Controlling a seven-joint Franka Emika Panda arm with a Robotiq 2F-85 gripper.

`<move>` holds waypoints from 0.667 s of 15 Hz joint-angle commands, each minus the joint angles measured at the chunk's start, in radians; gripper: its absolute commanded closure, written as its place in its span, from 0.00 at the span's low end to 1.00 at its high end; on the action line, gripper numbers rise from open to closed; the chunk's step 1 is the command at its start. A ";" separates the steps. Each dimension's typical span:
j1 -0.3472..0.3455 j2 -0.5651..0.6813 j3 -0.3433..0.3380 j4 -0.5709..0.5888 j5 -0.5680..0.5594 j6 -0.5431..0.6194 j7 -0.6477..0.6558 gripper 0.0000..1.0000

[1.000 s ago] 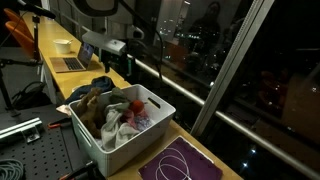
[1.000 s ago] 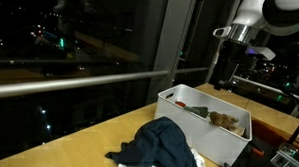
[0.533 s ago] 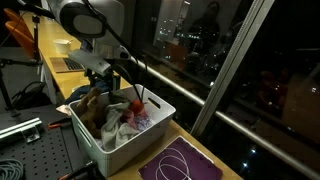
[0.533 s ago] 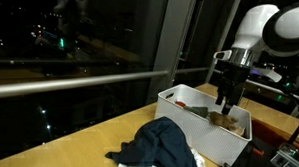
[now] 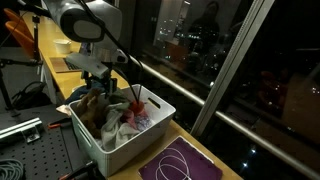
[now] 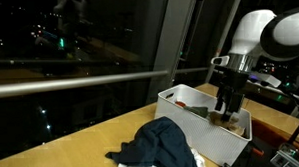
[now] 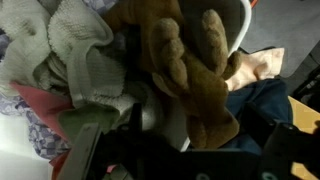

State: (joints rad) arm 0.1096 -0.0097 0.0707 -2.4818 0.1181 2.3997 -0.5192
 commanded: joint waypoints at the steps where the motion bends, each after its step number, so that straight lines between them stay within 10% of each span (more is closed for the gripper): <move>1: -0.001 0.026 0.012 0.022 0.025 0.006 -0.001 0.20; 10: -0.005 0.063 0.024 0.063 0.022 -0.006 -0.001 0.85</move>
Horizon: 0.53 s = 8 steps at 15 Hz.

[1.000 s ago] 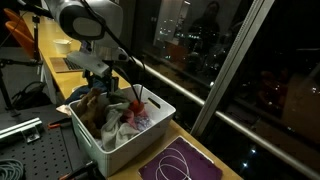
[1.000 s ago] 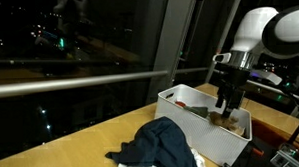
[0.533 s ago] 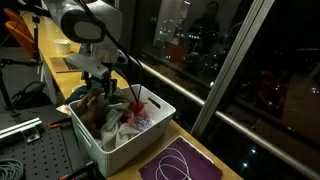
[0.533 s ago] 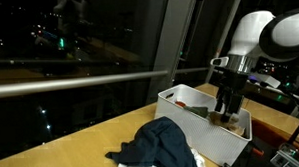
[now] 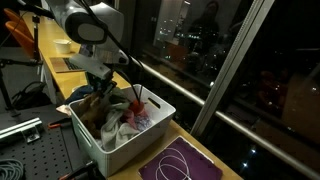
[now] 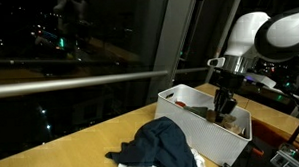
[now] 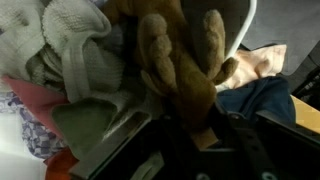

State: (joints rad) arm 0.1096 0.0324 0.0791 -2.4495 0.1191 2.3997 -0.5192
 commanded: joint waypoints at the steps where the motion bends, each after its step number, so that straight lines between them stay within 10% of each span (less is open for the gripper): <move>1: -0.007 0.019 0.015 0.039 0.019 -0.013 -0.004 0.93; 8: -0.037 -0.120 -0.012 0.170 -0.001 -0.152 -0.005 0.95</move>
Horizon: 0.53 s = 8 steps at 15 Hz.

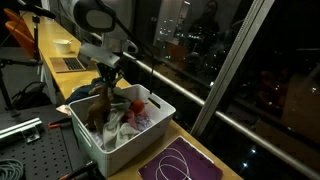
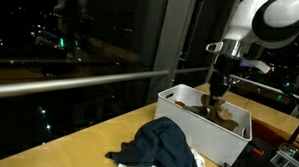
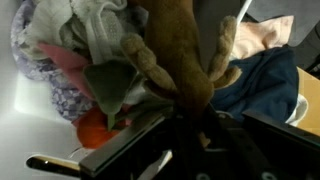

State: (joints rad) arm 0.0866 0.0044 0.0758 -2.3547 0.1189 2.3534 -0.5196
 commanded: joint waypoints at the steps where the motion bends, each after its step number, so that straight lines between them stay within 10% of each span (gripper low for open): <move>1: -0.012 -0.110 -0.010 0.105 -0.001 -0.126 -0.002 0.95; 8: 0.129 -0.137 0.113 0.339 -0.052 -0.250 0.076 0.95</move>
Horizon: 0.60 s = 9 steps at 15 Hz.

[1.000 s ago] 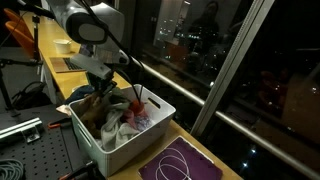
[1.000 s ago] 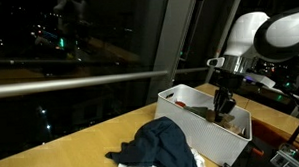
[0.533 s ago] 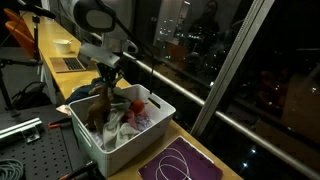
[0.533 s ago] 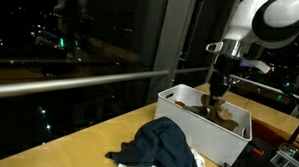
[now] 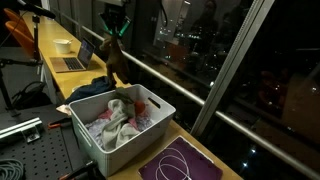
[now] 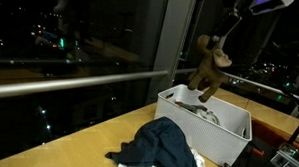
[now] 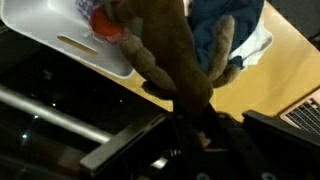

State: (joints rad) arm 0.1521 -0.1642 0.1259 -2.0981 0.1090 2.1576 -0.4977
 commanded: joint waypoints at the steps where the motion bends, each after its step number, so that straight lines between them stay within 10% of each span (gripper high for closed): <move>1: 0.090 0.055 0.095 0.103 -0.059 -0.062 0.073 0.95; 9: 0.243 0.301 0.268 0.270 -0.176 -0.107 0.205 0.95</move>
State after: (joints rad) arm 0.3716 0.0283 0.3733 -1.9343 -0.0323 2.1058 -0.3078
